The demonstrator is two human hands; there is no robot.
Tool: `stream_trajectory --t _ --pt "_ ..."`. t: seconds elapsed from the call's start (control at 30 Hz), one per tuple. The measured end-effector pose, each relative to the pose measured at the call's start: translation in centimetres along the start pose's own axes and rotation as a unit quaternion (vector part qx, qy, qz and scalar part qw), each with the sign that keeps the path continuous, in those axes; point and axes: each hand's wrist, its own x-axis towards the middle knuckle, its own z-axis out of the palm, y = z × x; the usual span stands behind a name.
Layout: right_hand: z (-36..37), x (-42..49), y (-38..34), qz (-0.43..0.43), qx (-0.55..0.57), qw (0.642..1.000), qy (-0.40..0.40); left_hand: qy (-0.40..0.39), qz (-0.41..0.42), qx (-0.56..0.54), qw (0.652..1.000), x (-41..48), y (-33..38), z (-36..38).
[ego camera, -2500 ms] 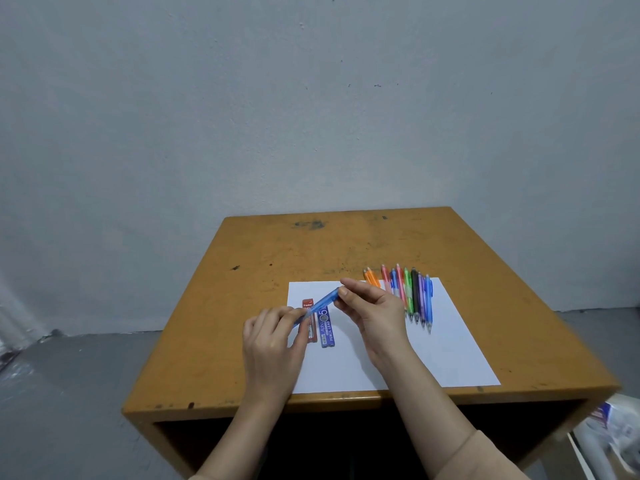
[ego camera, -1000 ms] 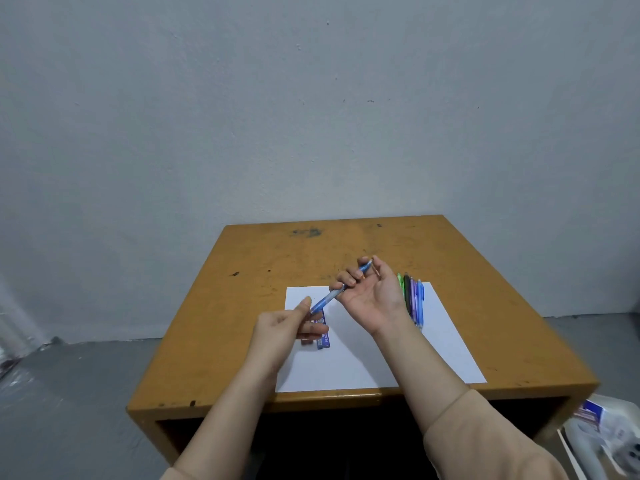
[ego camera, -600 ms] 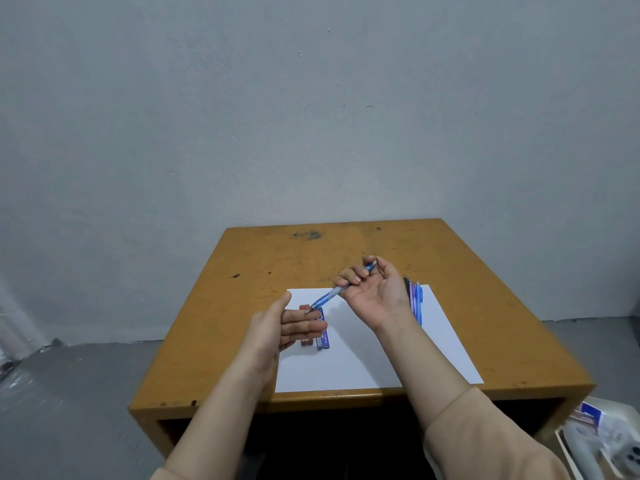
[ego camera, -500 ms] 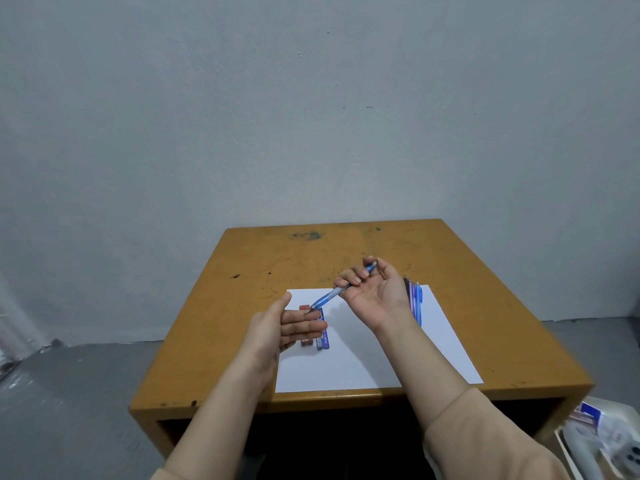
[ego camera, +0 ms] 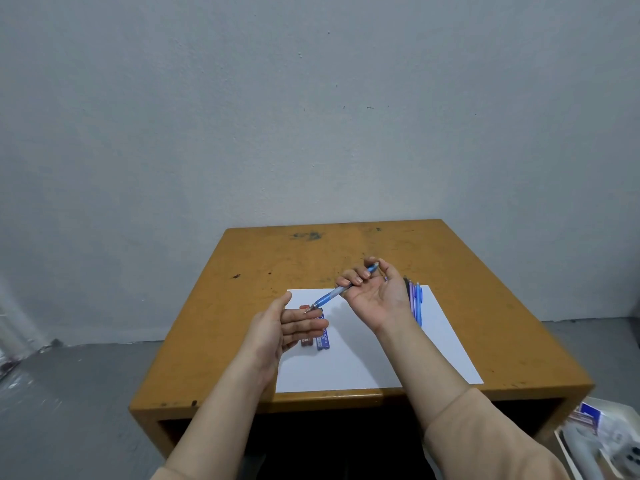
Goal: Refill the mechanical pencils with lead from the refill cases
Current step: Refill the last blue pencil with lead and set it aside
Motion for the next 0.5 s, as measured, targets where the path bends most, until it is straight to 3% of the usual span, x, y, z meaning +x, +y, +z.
stream_trajectory --t 0.5 --pt "0.49 -0.58 0.0 -0.011 -0.021 1.0 -0.012 0.011 -0.005 -0.041 0.999 -0.84 0.39 0.56"
